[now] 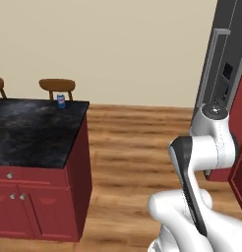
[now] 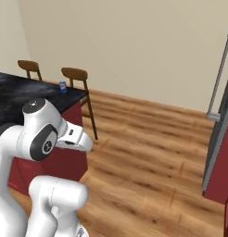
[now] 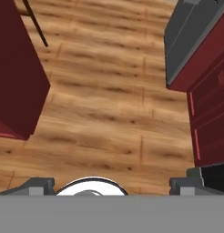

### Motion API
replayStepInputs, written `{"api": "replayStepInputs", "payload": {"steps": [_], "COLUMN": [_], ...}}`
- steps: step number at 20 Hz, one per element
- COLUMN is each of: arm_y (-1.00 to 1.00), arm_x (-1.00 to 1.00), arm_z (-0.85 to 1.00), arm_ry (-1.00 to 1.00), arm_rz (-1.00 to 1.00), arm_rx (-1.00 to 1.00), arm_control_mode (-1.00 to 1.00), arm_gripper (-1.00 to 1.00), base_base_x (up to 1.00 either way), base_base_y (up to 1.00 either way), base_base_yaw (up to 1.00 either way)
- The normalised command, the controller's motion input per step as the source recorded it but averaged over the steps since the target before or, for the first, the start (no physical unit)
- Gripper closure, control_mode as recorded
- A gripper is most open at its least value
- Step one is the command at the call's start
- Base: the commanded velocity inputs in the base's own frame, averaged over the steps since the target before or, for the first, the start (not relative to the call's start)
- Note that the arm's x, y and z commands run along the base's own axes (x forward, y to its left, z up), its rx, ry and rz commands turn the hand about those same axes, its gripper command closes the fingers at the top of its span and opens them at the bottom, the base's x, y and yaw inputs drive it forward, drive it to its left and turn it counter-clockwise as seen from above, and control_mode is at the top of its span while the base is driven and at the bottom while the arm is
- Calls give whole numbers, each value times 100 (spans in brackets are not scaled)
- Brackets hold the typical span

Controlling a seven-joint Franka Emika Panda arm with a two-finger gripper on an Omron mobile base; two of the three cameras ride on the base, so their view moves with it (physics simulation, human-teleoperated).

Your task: Four empty soda cans are scattered around the kitchen. Gather all the cans and cluster them next to the stove for recycling.

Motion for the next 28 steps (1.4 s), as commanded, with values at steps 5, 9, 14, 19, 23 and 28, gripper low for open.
{"api": "replayStepInputs", "payload": {"steps": [5,9,14,19,23,28], "arm_y": [0,0,0,0,0,0], "arm_x": [0,0,0,0,0,0], "arm_z": [0,0,0,0,0,0], "arm_ry": [0,0,0,0,0,0], "arm_rz": [0,0,0,0,0,0], "arm_rx": [0,0,0,0,0,0], "arm_control_mode": [100,100,100,100,100,100], "arm_gripper": [-100,-100,-100,-100,-100,-100], "base_base_x": [-24,-24,-26,-24,-16,-13], "base_base_y": [58,62,62,62,72,78], "base_base_yaw": [-17,-21,-20,-17,-15,-17]}}
